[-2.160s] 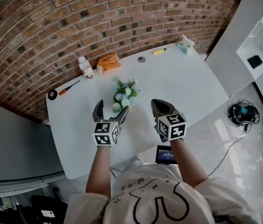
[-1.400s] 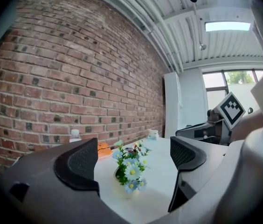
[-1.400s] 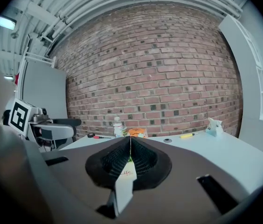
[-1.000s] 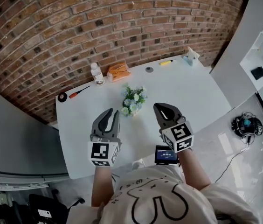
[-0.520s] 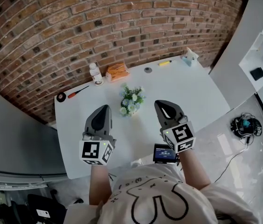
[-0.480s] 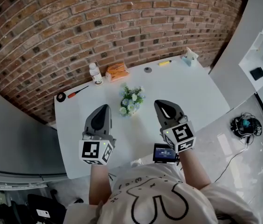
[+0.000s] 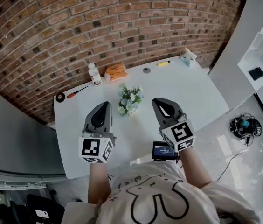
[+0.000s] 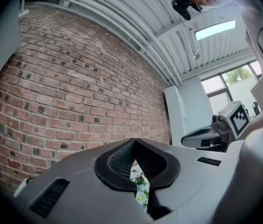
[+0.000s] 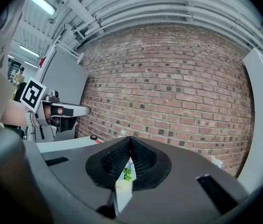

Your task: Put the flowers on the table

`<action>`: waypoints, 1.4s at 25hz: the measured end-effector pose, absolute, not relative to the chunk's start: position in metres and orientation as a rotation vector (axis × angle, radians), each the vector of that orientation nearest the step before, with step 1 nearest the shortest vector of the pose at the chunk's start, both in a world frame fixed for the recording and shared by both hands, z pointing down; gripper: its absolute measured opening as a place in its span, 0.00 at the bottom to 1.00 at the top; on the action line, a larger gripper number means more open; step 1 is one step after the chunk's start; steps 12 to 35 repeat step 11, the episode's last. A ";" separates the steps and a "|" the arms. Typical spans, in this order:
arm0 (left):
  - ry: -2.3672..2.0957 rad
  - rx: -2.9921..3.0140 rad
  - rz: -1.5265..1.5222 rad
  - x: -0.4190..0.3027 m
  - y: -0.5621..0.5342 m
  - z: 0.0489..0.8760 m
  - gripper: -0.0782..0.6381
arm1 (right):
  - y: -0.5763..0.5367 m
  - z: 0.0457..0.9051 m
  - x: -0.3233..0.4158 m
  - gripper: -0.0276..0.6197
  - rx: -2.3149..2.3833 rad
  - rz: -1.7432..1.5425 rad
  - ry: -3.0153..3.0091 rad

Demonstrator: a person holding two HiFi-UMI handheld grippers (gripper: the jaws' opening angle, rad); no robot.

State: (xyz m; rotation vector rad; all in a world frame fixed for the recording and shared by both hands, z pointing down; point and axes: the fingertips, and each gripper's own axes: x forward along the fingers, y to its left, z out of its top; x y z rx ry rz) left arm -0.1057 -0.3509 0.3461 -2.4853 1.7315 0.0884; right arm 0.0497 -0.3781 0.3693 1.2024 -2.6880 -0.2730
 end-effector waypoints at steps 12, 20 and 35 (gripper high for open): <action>1.738 -2.469 0.096 -0.101 -0.347 0.343 0.12 | -0.371 0.364 0.056 0.07 1.199 -0.304 -2.688; 1.738 -2.469 0.096 -0.101 -0.347 0.343 0.12 | -0.371 0.364 0.056 0.07 1.199 -0.304 -2.688; 1.738 -2.469 0.096 -0.101 -0.347 0.343 0.12 | -0.371 0.364 0.056 0.07 1.199 -0.304 -2.688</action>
